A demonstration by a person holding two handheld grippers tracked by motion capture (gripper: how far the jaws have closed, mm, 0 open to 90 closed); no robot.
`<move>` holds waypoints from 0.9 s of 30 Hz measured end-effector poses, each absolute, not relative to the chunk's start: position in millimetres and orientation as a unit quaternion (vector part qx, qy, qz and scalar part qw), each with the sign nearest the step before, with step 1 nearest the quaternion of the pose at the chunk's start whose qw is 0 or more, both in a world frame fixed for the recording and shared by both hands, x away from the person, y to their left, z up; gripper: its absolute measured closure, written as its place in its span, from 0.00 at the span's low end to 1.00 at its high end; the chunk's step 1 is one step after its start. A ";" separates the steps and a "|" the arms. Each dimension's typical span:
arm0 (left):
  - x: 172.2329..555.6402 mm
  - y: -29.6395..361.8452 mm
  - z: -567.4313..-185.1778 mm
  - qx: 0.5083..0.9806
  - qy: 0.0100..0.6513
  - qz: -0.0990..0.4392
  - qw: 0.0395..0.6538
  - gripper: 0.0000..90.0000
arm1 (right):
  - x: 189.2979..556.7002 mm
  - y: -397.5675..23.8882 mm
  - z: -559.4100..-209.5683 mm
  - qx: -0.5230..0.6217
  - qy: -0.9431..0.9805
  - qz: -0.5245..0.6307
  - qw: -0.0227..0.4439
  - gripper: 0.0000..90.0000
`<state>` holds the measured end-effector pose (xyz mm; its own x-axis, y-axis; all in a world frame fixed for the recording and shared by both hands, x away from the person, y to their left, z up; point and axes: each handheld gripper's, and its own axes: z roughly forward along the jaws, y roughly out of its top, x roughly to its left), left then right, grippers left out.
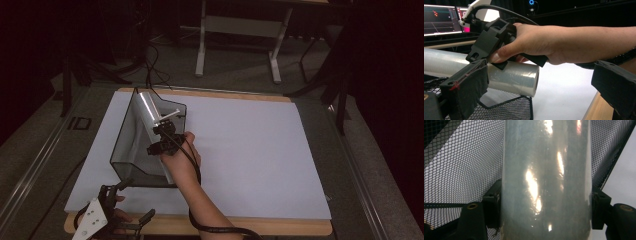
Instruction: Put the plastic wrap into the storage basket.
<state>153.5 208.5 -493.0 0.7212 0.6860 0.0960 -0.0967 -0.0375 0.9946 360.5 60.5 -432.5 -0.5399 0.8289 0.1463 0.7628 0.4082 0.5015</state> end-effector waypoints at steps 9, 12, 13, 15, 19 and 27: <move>153.3 207.9 -492.9 0.657 0.222 0.298 0.656 0.02 | 374.1 66.6 -442.0 0.479 0.852 0.208 0.037 0.34; 153.5 208.0 -492.9 0.658 0.222 0.297 0.656 0.02 | 375.2 63.5 -443.8 0.482 0.848 0.216 0.038 0.34; 153.6 207.9 -493.0 0.658 0.222 0.297 0.656 0.02 | 375.5 62.5 -443.2 0.485 0.846 0.220 0.036 0.34; 153.8 207.4 -493.2 0.659 0.221 0.296 0.655 0.02 | 375.9 62.6 -443.5 0.483 0.847 0.219 0.036 0.34; 153.8 207.4 -493.1 0.659 0.221 0.295 0.655 0.02 | 376.3 62.9 -443.4 0.480 0.849 0.217 0.038 0.34; 154.0 208.2 -493.3 0.660 0.222 0.294 0.655 0.02 | 375.3 62.3 -441.7 0.473 0.853 0.217 0.044 0.34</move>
